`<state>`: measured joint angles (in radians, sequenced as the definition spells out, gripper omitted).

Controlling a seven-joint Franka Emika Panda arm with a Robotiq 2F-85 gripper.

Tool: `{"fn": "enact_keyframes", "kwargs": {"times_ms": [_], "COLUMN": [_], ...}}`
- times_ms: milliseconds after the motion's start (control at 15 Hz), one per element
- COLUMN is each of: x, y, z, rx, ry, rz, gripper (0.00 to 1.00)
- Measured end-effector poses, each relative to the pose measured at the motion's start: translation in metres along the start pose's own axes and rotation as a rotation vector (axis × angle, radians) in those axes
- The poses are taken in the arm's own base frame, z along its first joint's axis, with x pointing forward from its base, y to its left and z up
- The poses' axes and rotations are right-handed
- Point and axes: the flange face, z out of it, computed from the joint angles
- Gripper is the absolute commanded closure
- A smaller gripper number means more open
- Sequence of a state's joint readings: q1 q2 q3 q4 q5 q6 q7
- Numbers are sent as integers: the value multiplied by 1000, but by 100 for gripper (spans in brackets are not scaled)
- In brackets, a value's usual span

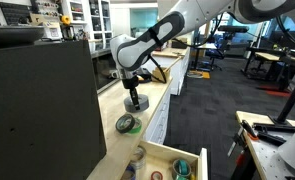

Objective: Get the grey masking tape from the open drawer

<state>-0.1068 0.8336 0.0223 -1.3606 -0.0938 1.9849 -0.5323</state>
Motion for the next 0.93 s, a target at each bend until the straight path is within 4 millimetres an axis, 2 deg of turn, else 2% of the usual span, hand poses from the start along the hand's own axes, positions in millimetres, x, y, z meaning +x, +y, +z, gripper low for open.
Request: {"fn": "enact_keyframes", "kwargs": {"times_ms": [133,267,400,733,933], "x": [3,6,9,16,19], "y": [4,8,11,14,15], "z": [3,5,6,-13,-22], "rx": [8,15,21,14,6], "ry": [-12,-25,-35,-24,-6], "rz": [0,0,0,-10,-24], "gripper": [88,38,31,0,0]}}
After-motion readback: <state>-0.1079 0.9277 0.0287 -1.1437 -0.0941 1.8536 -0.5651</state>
